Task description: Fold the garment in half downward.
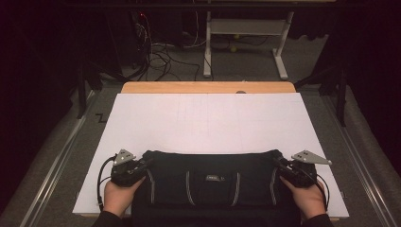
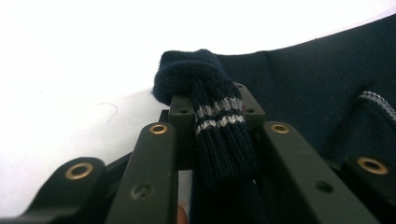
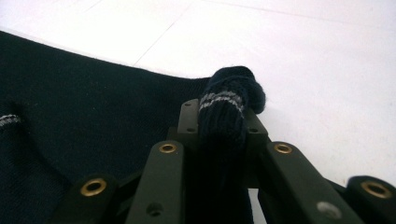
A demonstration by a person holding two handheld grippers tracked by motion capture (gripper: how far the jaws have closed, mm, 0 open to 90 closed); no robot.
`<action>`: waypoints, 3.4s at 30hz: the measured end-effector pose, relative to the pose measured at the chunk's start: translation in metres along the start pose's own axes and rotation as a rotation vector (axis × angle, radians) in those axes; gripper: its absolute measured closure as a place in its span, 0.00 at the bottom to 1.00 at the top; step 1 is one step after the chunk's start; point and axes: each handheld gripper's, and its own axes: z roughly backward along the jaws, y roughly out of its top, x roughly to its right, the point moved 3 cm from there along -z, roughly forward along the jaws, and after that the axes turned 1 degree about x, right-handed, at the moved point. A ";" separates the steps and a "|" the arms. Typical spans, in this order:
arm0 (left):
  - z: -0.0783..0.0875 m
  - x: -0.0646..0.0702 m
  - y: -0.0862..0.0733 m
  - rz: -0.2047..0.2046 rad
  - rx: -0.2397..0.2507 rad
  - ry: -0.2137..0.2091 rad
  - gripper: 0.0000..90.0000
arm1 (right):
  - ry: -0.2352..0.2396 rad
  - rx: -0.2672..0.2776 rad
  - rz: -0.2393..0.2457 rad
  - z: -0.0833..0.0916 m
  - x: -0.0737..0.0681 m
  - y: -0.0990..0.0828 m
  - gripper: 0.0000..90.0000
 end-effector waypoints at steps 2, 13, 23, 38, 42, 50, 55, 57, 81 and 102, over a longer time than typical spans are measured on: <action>0.001 -0.001 0.002 -0.005 0.011 0.004 0.80 | -0.004 -0.008 0.008 -0.003 -0.001 0.000 0.86; 0.003 -0.010 0.008 -0.031 0.026 -0.018 0.80 | -0.037 0.003 0.018 -0.002 -0.006 0.008 0.87; 0.000 -0.012 0.036 -0.010 0.094 -0.027 0.81 | -0.041 0.059 -0.006 -0.002 0.001 0.026 0.87; 0.003 -0.020 0.097 -0.029 0.166 0.050 0.81 | -0.103 0.181 0.013 -0.004 0.012 0.081 0.87; -0.001 -0.025 0.112 -0.027 0.174 0.063 0.81 | -0.119 0.197 0.038 -0.004 0.016 0.099 0.87; -0.002 -0.030 0.146 -0.039 0.219 0.108 0.81 | -0.165 0.238 0.090 -0.006 0.020 0.127 0.87; -0.003 -0.035 0.157 -0.037 0.246 0.126 0.80 | -0.179 0.261 0.070 -0.010 0.028 0.141 0.87; -0.006 -0.037 0.158 -0.030 0.249 0.136 0.80 | -0.183 0.266 0.074 -0.012 0.031 0.147 0.86; -0.035 -0.071 0.120 0.128 0.121 0.136 0.35 | -0.218 0.125 -0.064 -0.062 0.054 0.131 0.34; -0.091 -0.035 0.091 0.143 -0.054 -0.032 0.39 | -0.059 0.000 -0.051 -0.096 0.021 0.082 0.49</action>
